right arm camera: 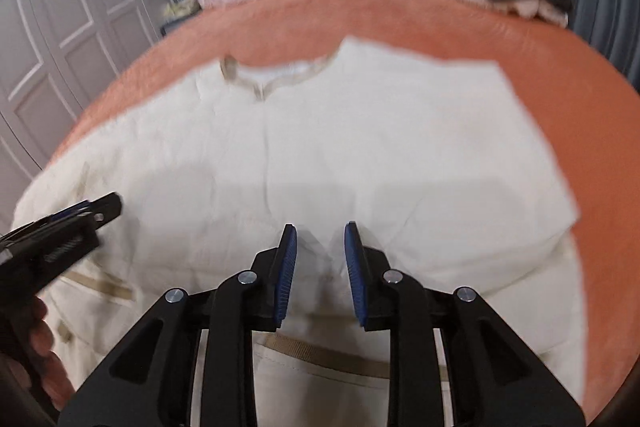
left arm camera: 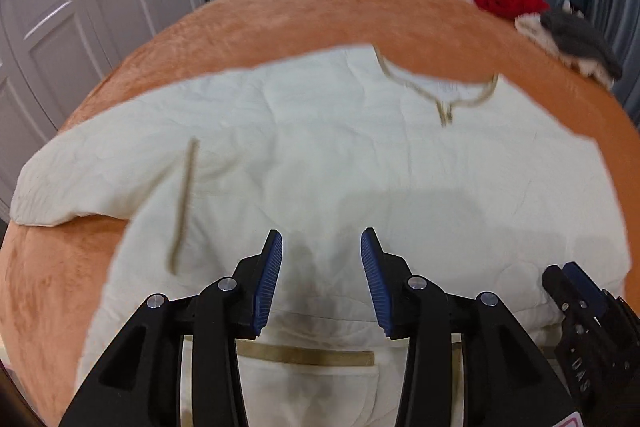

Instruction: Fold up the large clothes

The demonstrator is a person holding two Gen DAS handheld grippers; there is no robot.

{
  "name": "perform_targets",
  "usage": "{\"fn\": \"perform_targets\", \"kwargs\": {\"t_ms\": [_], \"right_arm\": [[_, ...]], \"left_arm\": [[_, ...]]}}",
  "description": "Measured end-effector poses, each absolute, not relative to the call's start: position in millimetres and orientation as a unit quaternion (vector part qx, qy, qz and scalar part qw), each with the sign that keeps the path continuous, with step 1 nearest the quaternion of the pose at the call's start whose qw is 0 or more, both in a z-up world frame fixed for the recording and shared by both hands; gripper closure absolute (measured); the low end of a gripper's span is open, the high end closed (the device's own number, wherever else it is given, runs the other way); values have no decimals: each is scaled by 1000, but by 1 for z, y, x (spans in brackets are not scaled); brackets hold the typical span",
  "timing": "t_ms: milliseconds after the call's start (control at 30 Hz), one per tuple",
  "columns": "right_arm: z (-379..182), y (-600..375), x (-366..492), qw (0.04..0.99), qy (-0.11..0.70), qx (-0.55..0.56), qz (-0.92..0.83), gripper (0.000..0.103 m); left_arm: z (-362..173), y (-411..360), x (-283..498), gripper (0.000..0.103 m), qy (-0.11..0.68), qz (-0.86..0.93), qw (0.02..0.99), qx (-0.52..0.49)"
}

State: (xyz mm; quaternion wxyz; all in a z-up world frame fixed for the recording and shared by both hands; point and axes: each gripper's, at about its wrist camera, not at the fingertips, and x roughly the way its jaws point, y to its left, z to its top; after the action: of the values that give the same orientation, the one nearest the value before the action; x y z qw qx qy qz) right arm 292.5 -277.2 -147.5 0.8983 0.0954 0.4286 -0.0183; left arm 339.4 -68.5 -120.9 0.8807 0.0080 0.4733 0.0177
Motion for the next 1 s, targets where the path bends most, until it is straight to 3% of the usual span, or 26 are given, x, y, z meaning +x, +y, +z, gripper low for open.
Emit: {"fn": "perform_targets", "kwargs": {"t_ms": [200,633,833,933,1000], "right_arm": [[-165,-283,284,901,419,110,-14,79],[-171,-276,278,912,401,87,-28,78],[-148,-277,267,908,410,75,-37,77],[-121,-274,228,917,391,69,-39,51],[-109,-272,201,920,384,66,-37,45]], "left_arm": [[-150,-81,333,61,445,30,894,39],[-157,-84,326,56,403,36,913,43],[-118,-20,310,47,436,-27,893,-110],[-87,54,286,29,419,-7,890,-179],[-77,120,276,27,412,32,885,-212]]}}
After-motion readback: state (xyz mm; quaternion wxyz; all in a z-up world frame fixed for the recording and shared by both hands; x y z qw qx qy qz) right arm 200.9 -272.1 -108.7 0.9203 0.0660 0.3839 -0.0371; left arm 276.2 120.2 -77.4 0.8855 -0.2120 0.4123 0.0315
